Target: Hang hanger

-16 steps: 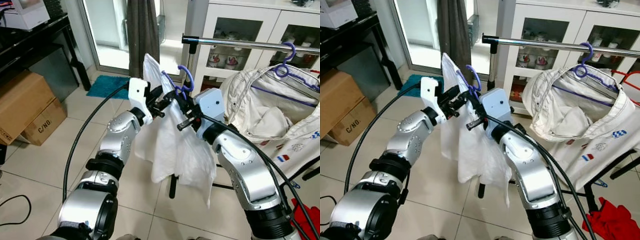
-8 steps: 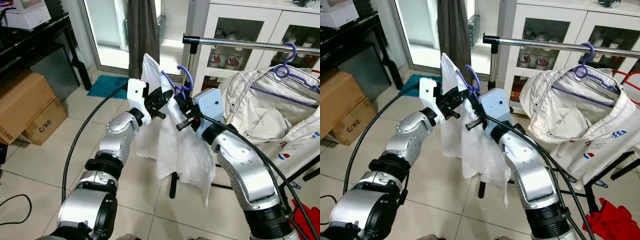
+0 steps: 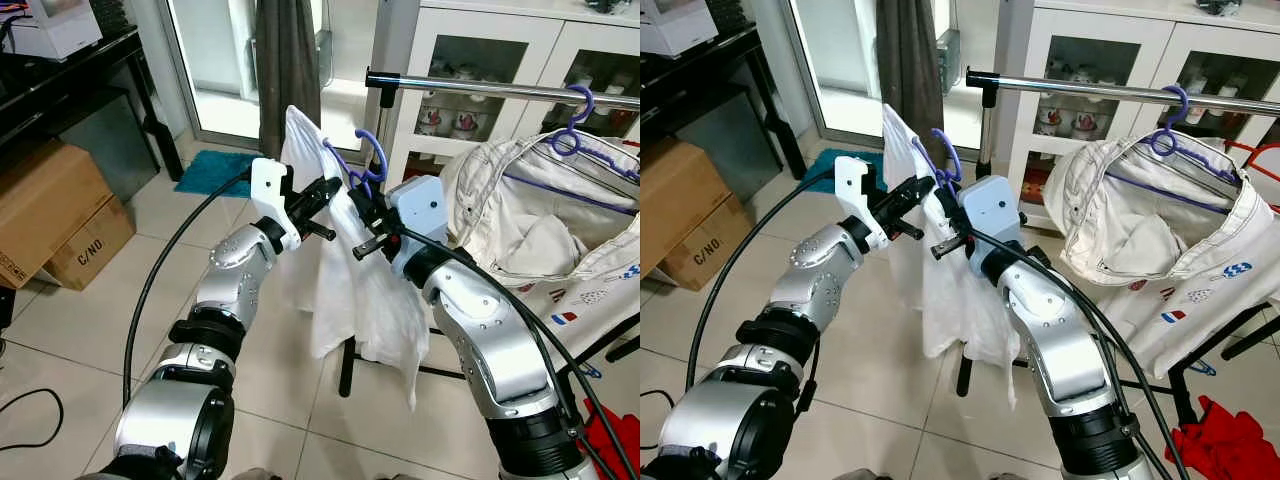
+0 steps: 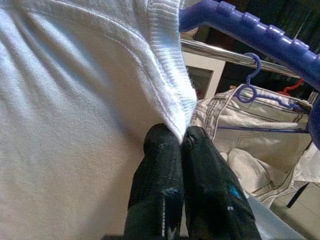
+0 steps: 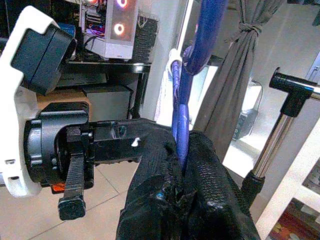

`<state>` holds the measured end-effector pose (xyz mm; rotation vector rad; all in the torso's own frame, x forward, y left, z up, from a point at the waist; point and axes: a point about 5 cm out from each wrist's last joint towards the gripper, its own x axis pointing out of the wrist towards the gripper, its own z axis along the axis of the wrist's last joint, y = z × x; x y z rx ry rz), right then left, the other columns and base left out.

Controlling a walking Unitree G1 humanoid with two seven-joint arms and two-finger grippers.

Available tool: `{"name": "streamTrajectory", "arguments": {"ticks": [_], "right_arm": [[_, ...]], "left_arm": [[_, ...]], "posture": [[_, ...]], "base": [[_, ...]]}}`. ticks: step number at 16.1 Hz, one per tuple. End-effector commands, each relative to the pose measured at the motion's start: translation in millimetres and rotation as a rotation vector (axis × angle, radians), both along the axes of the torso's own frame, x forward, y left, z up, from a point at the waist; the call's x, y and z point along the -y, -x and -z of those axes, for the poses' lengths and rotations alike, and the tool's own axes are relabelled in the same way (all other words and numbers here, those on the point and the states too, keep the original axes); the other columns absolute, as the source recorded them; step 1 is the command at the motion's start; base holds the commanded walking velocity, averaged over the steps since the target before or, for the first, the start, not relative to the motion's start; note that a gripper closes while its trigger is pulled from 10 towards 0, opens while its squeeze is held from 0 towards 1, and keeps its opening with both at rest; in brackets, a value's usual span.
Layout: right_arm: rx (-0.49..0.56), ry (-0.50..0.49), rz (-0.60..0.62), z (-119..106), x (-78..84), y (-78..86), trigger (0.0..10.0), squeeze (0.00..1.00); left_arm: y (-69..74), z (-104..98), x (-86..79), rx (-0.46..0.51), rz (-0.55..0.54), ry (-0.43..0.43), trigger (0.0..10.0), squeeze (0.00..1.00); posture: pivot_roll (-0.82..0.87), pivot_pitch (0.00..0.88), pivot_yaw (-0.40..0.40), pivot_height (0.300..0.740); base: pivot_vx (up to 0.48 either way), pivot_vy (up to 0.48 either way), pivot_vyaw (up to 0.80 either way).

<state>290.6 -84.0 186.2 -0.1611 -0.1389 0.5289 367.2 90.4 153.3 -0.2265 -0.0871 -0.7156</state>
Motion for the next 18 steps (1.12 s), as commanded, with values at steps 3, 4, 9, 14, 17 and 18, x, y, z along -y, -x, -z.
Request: {"name": "streamTrajectory", "arguments": {"ticks": [3, 4, 9, 14, 17, 18], "right_arm": [[0.046, -0.014, 0.001, -10, 0.3, -3.3, 0.0, 0.0], [0.044, -0.011, 0.003, -10, 0.5, -3.4, 0.0, 0.0], [-0.011, 0.026, 0.115, 0, 18.6, -10.3, 0.0, 0.0], [-0.068, 0.097, 0.272, 13, 55.2, -21.0, 0.0, 0.0], [-0.053, 0.105, 0.277, 10, 59.4, -21.9, 0.0, 0.0], [-0.032, 0.093, 0.25, 6, 57.9, -20.9, 0.0, 0.0]], "left_arm": [[1.9, -1, -2.9, 0.015, 0.015, 0.006, 0.0, 0.0], [2.8, -2, -2.7, 0.016, 0.023, 0.013, 0.0, 0.0], [19.9, 1, -17.7, 0.033, 0.083, 0.041, 0.0, 0.0], [47.6, -15, -52.4, 0.076, 0.094, 0.152, 0.0, 0.0], [54.6, -15, -65.3, 0.039, 0.086, 0.197, 0.0, 0.0], [51.7, -12, -68.3, 0.026, 0.034, 0.148, 0.0, 0.0]], "posture": [[-0.14, 0.0, 0.047, 0.74], [-0.14, 0.0, 0.047, 0.74], [-0.14, 0.0, 0.051, 0.74], [-0.13, 0.0, 0.038, 0.74], [-0.14, 0.0, 0.043, 0.74], [-0.14, 0.0, 0.049, 0.74]], "base": [[0.0, 0.0, 0.0], [0.0, 0.0, 0.0], [0.0, 0.0, 0.0], [0.0, 0.0, 0.0], [0.0, 0.0, 0.0], [0.0, 0.0, 0.0]]}}
